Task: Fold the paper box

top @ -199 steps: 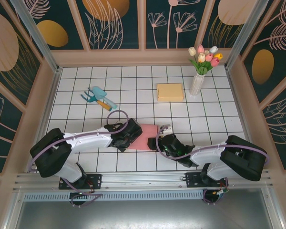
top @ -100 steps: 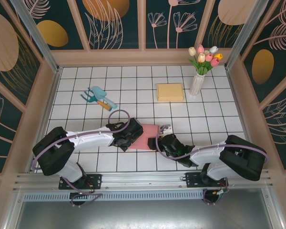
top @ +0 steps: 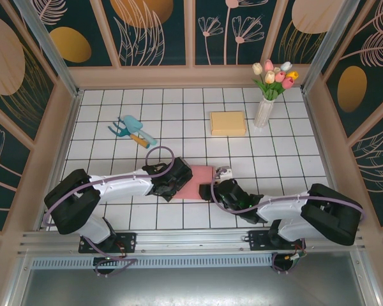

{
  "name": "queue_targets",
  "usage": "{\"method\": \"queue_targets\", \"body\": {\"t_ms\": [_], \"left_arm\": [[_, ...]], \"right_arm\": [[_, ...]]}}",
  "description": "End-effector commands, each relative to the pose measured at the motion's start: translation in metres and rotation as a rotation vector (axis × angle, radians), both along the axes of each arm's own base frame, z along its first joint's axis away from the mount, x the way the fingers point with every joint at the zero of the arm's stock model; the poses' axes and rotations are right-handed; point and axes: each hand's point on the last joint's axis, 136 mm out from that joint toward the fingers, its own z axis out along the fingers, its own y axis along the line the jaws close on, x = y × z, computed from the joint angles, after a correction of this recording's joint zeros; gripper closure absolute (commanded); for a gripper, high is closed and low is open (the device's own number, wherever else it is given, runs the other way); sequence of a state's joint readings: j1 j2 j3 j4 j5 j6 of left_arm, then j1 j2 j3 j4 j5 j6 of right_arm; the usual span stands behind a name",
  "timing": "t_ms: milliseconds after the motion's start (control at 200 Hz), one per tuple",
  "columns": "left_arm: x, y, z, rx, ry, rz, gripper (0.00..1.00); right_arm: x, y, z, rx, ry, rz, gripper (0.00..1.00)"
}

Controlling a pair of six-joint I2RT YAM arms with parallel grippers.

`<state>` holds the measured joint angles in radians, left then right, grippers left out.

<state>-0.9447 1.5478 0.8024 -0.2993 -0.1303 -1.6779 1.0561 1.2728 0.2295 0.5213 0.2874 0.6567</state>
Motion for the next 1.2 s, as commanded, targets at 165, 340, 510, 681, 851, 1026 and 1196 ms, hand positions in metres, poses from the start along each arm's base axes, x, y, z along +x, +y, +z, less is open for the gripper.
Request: {"method": "queue_targets", "body": {"t_ms": [165, 340, 510, 681, 851, 1026, 1196], "left_arm": [[-0.010, 0.008, -0.013, 0.036, 0.044, 0.002, 0.12], [-0.009, 0.008, -0.011, 0.038, 0.039, 0.007, 0.13], [-0.009, 0.008, -0.012, 0.042, 0.041, 0.010, 0.13], [-0.010, 0.008, -0.015, 0.045, 0.048, 0.009, 0.13], [-0.009, 0.008, -0.015, 0.043, 0.046, 0.010, 0.14], [-0.009, 0.008, -0.016, 0.043, 0.048, 0.012, 0.14], [-0.009, 0.008, -0.016, 0.045, 0.048, 0.012, 0.14]], "right_arm": [[-0.008, -0.016, 0.011, -0.026, -0.021, -0.020, 0.29], [-0.016, -0.018, 0.019, -0.007, -0.014, -0.018, 0.34], [-0.026, -0.018, 0.016, -0.005, -0.007, -0.003, 0.36], [-0.034, -0.015, 0.012, 0.009, 0.010, 0.017, 0.37], [-0.040, -0.010, 0.009, 0.045, 0.026, 0.050, 0.37], [-0.047, -0.001, 0.006, 0.069, 0.047, 0.086, 0.38], [-0.054, 0.009, 0.006, 0.070, 0.053, 0.124, 0.41]]}}
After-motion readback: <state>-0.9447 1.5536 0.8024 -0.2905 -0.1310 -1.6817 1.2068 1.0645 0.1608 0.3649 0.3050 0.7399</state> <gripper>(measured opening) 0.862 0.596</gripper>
